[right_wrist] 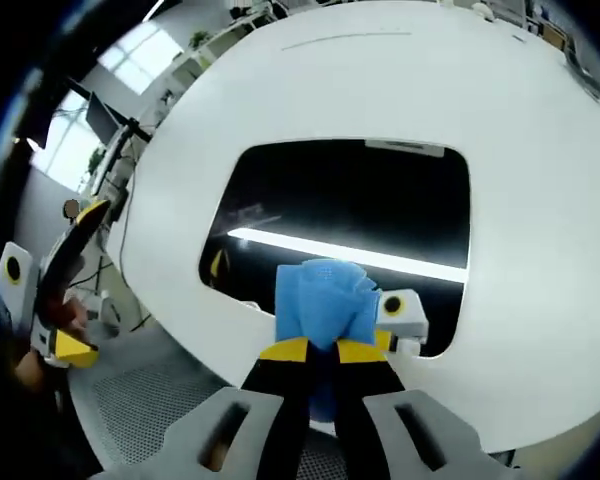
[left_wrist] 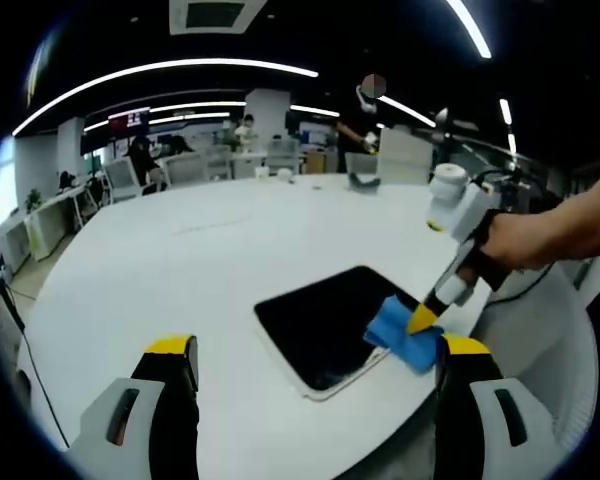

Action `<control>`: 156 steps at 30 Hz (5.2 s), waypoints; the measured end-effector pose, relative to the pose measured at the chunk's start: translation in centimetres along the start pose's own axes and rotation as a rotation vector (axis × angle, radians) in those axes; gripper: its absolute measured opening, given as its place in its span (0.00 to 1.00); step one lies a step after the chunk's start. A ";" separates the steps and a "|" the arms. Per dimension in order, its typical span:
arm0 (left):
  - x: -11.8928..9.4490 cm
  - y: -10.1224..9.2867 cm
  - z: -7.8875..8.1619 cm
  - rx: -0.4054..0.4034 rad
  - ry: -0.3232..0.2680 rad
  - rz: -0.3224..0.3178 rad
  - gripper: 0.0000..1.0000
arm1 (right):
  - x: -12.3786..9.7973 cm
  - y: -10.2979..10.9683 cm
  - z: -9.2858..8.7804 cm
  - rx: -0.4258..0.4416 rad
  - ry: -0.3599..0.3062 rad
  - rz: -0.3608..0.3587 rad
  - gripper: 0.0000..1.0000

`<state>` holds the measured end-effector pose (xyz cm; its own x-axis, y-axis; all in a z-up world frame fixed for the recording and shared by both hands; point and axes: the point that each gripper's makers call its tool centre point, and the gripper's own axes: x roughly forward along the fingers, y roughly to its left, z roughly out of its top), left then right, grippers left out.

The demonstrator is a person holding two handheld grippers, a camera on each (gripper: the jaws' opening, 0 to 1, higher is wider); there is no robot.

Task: Wipe the mirror surface with the cleaning cloth until all visible marks leave the cleaned area.

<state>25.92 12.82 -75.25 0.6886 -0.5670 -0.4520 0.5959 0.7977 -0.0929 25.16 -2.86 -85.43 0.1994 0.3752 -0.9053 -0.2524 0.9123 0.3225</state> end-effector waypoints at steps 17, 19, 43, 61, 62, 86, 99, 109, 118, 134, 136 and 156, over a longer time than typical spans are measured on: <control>-0.1 -0.1 -0.3 0.009 0.005 0.009 0.99 | -0.1 -1.0 -0.4 0.011 0.012 0.000 0.02; -0.1 -0.1 -0.3 0.008 0.005 0.009 0.99 | -0.3 -1.4 -0.6 0.013 0.013 -0.004 0.02; 0.5 -0.5 -0.8 0.024 0.028 0.008 0.99 | -1.4 -4.5 -0.8 0.039 0.027 -0.019 0.02; 0.8 -0.2 -1.2 0.026 0.041 0.023 0.99 | -1.2 -5.2 0.4 0.039 0.046 -0.020 0.02; 0.9 -0.2 -1.2 0.026 0.041 0.025 0.99 | -1.2 -5.2 0.5 0.036 0.047 -0.021 0.02; 1.6 -0.1 -2.0 0.045 0.068 0.032 0.99 | -0.7 -6.6 4.2 0.039 0.052 -0.033 0.02; 1.9 0.5 -2.6 0.080 0.073 0.052 0.99 | -0.1 -7.3 6.5 0.031 0.054 -0.045 0.02; 1.8 0.8 -2.7 0.065 0.073 0.059 0.99 | 0.6 -8.1 8.6 0.042 0.046 -0.046 0.02; 1.8 1.1 -3.3 0.087 0.102 0.068 0.99 | 1.0 -8.5 10.0 0.025 0.047 -0.048 0.02; 1.7 1.6 -3.7 0.099 0.114 0.085 0.99 | 1.1 -8.7 12.1 -0.003 0.040 -0.064 0.02; 1.7 1.6 -3.8 0.103 0.117 0.085 0.99 | 1.2 -8.7 12.2 -0.002 0.042 -0.068 0.02; 1.7 2.3 -4.3 0.109 0.127 0.094 0.99 | 1.3 -8.9 13.6 -0.041 0.019 -0.094 0.02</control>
<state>26.68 14.52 -80.01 0.6896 -0.4552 -0.5632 0.5774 0.8150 0.0483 40.55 -8.29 -85.72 0.2060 0.2849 -0.9362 -0.2720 0.9356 0.2249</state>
